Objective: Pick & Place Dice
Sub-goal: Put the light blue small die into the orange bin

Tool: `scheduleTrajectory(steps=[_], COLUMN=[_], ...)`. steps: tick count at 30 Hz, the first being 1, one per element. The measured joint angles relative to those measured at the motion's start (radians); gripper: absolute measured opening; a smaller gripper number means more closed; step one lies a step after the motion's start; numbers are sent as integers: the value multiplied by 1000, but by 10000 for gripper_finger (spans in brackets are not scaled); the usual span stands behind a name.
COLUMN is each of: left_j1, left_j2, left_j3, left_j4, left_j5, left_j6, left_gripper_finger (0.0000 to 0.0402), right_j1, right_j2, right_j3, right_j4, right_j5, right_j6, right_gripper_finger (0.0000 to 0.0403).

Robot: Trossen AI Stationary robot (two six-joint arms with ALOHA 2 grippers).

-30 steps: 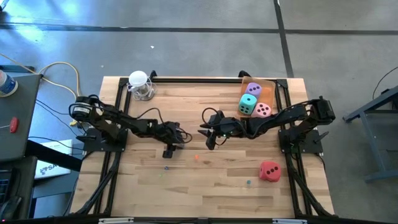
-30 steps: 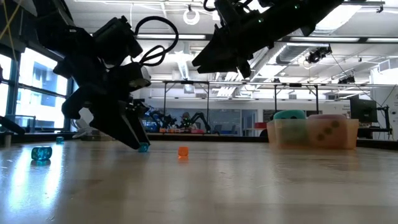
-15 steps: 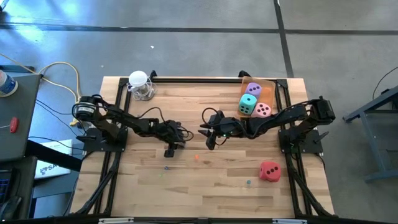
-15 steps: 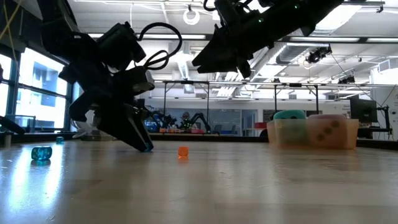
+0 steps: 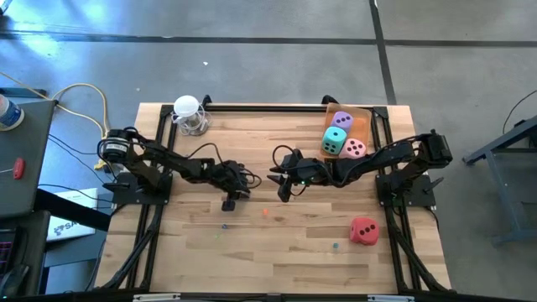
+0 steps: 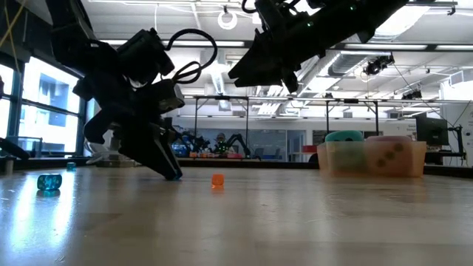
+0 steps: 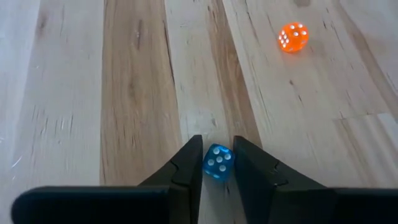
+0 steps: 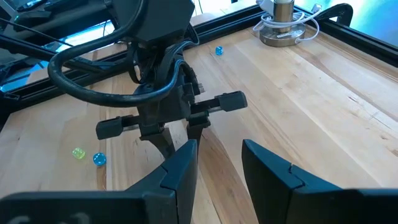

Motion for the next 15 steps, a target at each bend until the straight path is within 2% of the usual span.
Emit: scheduleTrajectory(steps=[5,8,11,15], left_j1=[0,-4,-24,-86], left_j2=[-7,-34,-83,-158], left_j3=[-2,-4,-5,-5], left_j4=[4,-12,-8,15], left_j5=[-2,-29,-107,-265], left_j6=[31,75,149,262], left_gripper_finger=[69,68,67,67], right_j1=[0,0,0,1], right_j2=[0,0,0,0], right_j3=[0,0,0,0], right_j4=[0,0,-1,-3], right_j5=[-3,-32,-80,-85], right_j6=[5,67,122,158], right_gripper_finger=[119,119,119,119])
